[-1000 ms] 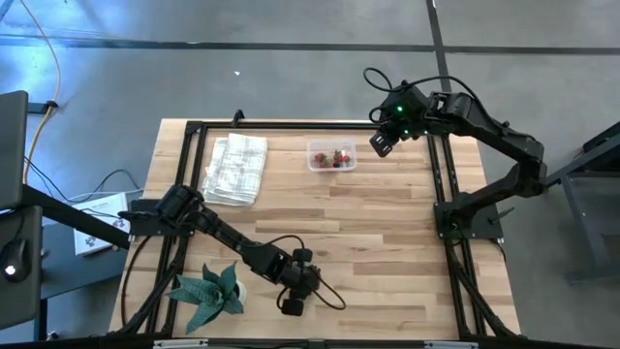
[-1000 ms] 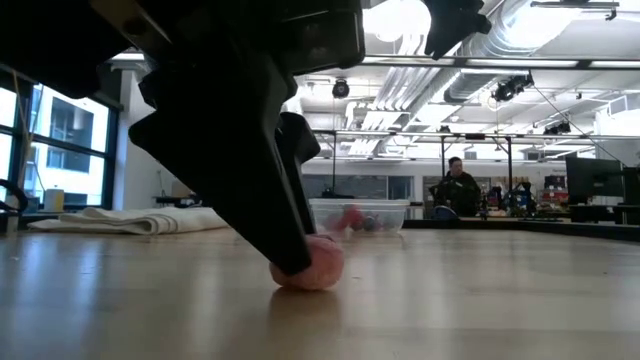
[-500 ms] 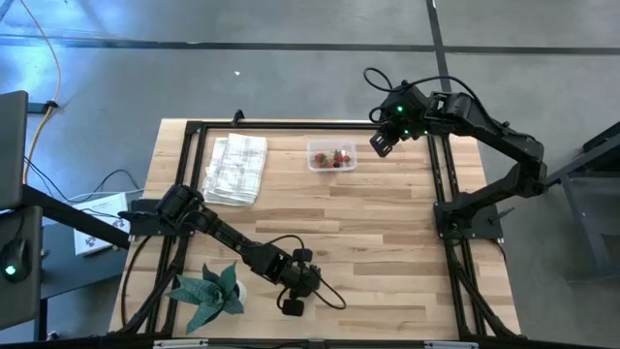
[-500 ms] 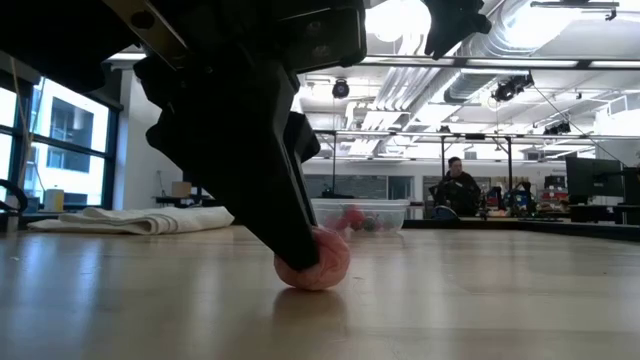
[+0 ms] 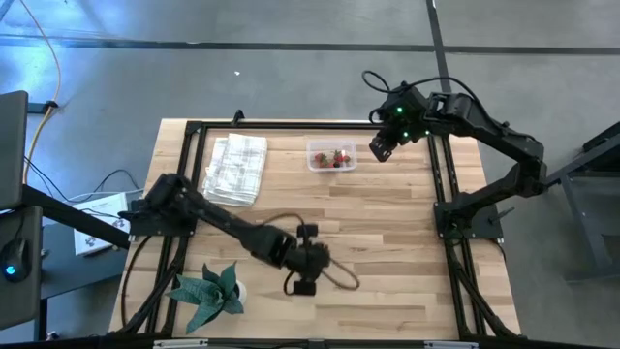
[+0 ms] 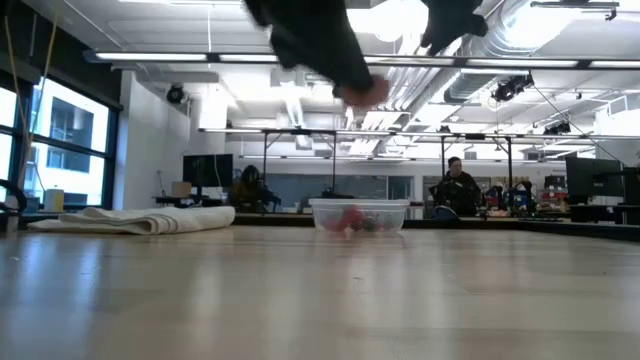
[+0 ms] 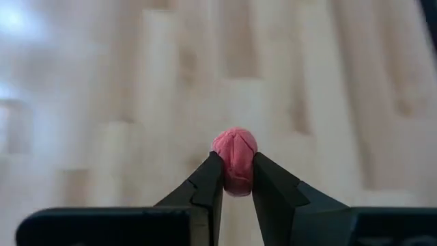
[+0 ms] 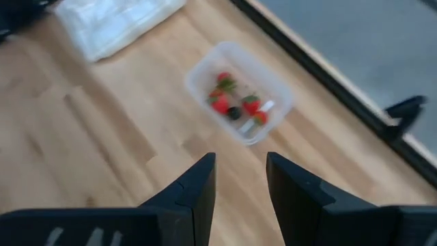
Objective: Pick and placing Produce into tupperware
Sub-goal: Put the pink apricot into the transparent container
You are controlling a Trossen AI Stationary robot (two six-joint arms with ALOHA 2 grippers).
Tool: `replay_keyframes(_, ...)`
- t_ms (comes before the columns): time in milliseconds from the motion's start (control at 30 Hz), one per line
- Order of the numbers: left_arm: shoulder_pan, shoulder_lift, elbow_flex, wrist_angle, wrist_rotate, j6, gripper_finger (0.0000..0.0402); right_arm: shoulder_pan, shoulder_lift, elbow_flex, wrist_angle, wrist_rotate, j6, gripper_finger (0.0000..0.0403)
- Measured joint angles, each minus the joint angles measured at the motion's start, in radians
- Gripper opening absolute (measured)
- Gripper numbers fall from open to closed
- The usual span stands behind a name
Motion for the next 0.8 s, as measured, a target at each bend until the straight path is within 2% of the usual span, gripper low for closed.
replay_keyframes(167,0.062,-0.058,0.148,-0.215,-0.155,0.054,0.0059,0.115,-0.013,0.000,-0.010,-0.033,0.057,0.0122)
replay_keyframes(300,0.108,-0.098,0.256,-0.312,-0.219,0.096,0.0059,0.255,-0.037,0.001,-0.013,0.062,0.138,0.0122)
replay_keyframes(433,0.144,-0.131,0.343,-0.321,-0.226,0.131,0.0060,0.423,-0.059,0.001,0.029,0.234,0.210,0.0122)
replay_keyframes(600,0.166,-0.152,0.452,-0.300,-0.219,0.211,0.0060,0.605,-0.054,0.001,0.180,0.463,0.241,0.0122)
replay_keyframes(667,0.166,-0.155,0.489,-0.297,-0.206,0.252,0.0060,0.656,-0.043,0.001,0.247,0.505,0.211,0.0122)
replay_keyframes(800,0.165,-0.156,0.542,-0.292,-0.193,0.311,0.0060,0.712,-0.025,0.001,0.328,0.504,0.172,0.0122)
